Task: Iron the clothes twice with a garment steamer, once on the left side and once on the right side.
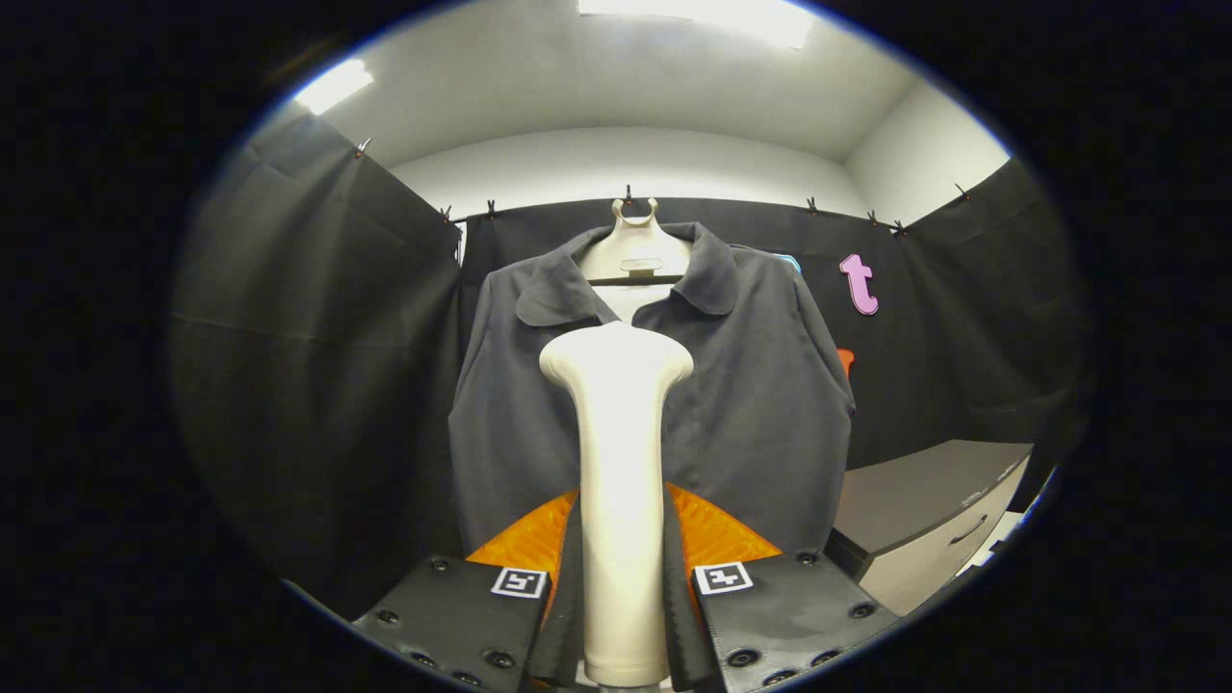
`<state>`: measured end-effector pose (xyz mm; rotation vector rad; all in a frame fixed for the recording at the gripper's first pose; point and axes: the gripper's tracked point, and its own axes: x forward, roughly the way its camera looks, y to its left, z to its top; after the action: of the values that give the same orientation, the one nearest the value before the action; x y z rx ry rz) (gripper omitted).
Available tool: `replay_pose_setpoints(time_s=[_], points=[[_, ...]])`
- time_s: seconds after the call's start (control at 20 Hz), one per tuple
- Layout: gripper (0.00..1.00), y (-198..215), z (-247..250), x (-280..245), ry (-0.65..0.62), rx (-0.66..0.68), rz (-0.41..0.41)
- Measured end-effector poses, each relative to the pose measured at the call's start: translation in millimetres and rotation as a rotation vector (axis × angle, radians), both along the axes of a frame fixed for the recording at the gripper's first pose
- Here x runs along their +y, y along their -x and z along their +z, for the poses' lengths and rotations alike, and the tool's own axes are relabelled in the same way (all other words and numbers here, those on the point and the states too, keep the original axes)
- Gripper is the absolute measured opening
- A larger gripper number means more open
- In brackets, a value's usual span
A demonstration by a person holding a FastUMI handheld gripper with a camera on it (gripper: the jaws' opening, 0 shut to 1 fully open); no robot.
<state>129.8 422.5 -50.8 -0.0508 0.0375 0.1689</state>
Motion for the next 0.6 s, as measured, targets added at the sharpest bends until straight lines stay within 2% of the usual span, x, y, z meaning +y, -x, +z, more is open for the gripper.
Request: replay_pose_setpoints(time_s=[0.6], points=[[0.42, -33.2, -21.6, 47.4, 0.040, 0.043, 0.073]])
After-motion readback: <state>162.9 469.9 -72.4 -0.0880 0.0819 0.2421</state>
